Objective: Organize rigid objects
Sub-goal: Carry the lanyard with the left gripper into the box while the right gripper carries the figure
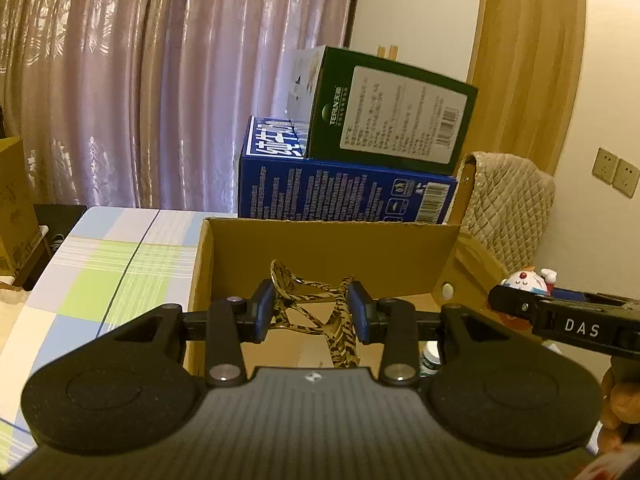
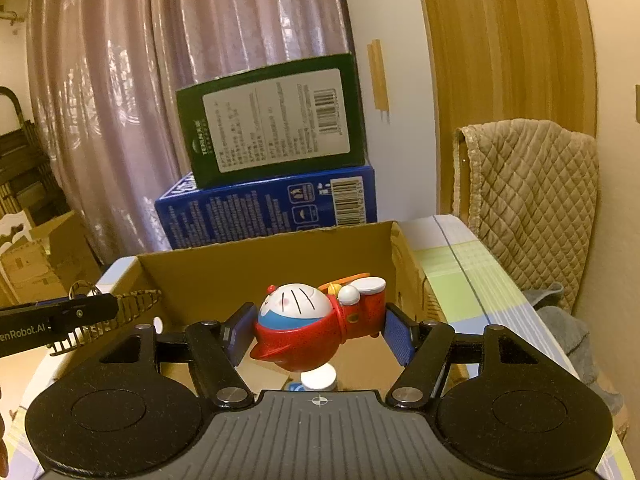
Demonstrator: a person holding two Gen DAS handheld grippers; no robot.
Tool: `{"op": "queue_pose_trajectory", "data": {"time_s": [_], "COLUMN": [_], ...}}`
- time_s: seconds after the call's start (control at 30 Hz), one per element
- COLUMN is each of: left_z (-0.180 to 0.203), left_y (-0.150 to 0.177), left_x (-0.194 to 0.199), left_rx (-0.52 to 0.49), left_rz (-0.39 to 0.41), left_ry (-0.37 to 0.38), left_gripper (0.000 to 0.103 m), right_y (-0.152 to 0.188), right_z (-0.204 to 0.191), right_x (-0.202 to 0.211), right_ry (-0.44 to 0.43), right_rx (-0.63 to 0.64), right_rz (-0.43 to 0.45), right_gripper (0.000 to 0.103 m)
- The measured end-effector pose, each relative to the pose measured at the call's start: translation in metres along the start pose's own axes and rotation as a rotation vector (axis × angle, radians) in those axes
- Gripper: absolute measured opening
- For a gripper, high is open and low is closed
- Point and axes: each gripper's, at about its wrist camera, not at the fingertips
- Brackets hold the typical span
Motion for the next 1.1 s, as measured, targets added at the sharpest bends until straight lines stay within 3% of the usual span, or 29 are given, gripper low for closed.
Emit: {"op": "queue_pose_trajectory", "data": {"time_s": [0.47, 1.1], "left_z": [-0.02, -0.024], "left_y": [0.007, 0.017], "left_x": [-0.043, -0.059], "left_rx": [0.016, 0.025], "left_rz": [-0.069, -0.11], "left_ry": [-0.03, -0.052], "left_gripper": [0.034, 0.034], "right_y": [0.008, 0.016], "right_z": [0.007, 0.013], "right_x": [-0.034, -0.045], "right_ry": [0.03, 0.042], "right_rx": [-0.009, -0.01], "right_rz": [-0.047, -0.075], "right_gripper": [0.064, 0.064]}}
Point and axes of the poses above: each gripper's, at about its wrist camera, not at the fingertips, and x roughly against the way its jaws point, z to its right, y to its underside, and after that the axes turned 2 degrees about y, right-handed
